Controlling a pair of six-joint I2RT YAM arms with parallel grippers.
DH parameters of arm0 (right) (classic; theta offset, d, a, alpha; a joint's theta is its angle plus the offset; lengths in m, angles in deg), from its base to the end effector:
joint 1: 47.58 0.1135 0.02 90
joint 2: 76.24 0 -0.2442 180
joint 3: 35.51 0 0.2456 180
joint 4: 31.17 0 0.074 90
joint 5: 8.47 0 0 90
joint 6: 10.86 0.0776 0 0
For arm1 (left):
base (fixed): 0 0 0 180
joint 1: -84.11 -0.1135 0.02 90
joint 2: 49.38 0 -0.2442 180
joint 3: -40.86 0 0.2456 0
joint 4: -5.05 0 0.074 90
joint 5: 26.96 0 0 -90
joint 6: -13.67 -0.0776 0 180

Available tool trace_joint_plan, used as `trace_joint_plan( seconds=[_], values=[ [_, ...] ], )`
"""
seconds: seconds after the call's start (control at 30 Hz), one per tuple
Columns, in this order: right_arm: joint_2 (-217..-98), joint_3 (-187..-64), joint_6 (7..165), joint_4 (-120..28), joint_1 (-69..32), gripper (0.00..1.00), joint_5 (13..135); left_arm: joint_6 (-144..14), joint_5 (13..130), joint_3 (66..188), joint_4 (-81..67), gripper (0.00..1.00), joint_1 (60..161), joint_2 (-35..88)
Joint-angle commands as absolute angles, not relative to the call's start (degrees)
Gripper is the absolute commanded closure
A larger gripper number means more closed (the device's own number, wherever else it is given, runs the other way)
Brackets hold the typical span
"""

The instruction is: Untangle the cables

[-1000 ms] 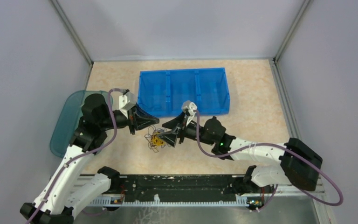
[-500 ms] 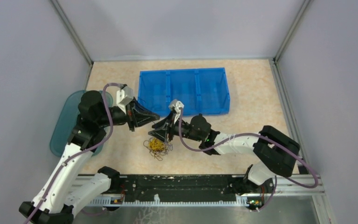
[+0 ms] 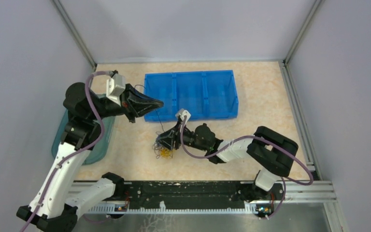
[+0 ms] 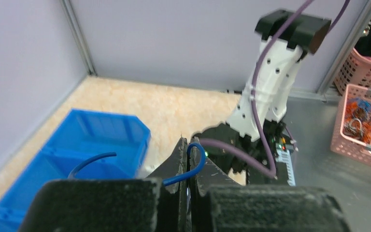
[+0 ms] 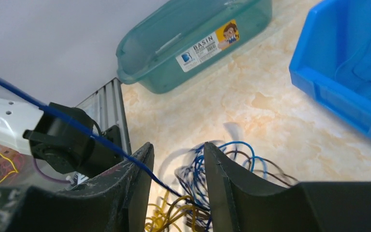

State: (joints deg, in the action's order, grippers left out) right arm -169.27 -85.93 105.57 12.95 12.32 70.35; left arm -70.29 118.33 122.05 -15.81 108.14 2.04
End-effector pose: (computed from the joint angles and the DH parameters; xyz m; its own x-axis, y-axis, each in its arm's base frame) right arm 0.1694 0.3222 0.1950 -0.4092 0.1648 -0.8974 -0.8530 0.2803 0.4404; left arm 0.1546 -0.1388 0.4447 0.0382 -0.0826 -0.9958 0.9831 0.1817 0.0227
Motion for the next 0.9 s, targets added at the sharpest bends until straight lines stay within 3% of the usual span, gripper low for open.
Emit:
trace_joint_plan(
  seconds=[0.0, 0.63, 0.87],
  values=[
    [-172.38, -83.02, 107.52, 20.59, 12.82, 0.57, 72.63, -70.43, 117.03, 129.39, -10.77, 1.00, 108.52, 3.57],
    [-176.79, -72.10, 109.29, 29.74, 12.83, 0.54, 77.96, -83.96, 105.29, 146.07, -1.73, 1.00, 108.52, 8.54],
    [-178.31, -69.59, 110.52, 33.93, 12.81, 0.48, 79.39, -89.29, 96.66, 151.11, 9.05, 1.00, 108.51, 10.67]
  ],
)
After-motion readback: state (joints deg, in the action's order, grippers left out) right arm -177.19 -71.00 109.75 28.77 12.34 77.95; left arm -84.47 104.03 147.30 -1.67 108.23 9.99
